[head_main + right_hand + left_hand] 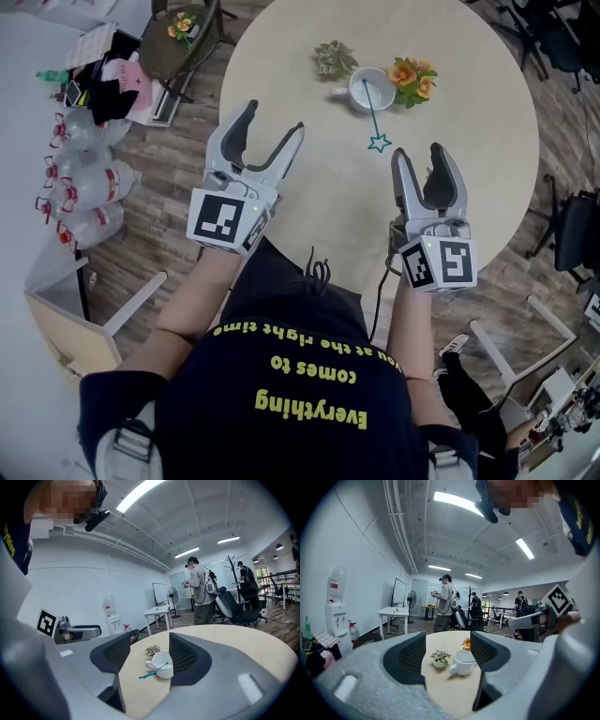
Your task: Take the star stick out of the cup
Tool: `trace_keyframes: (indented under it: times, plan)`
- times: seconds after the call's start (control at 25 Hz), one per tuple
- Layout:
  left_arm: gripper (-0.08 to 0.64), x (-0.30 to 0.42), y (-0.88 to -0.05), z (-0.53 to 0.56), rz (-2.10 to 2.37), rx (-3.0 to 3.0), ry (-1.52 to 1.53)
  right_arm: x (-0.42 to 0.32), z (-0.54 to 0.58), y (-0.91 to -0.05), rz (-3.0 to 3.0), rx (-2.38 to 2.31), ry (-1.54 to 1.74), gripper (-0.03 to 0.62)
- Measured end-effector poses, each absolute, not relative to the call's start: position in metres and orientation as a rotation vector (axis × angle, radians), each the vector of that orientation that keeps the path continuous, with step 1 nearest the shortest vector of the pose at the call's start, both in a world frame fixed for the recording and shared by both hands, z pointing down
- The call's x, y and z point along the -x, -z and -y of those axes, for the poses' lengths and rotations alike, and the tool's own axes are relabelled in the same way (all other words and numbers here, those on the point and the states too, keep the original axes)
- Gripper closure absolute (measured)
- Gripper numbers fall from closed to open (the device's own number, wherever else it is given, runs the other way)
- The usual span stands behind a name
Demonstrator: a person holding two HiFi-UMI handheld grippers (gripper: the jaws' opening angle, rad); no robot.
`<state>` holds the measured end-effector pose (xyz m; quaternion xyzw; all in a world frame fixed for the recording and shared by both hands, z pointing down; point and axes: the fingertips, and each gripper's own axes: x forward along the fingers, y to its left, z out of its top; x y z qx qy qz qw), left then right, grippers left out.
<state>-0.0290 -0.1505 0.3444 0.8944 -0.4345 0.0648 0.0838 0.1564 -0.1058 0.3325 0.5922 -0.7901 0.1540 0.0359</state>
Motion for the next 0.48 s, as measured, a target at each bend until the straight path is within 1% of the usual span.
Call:
trace_keyframes:
  times: [0.48]
  plan:
    - [0.265, 0.034, -0.367, 0.161, 1.279, -2.627, -0.230, -0.139, 0.127, -0.387, 2.379, -1.763, -0.637, 0.353]
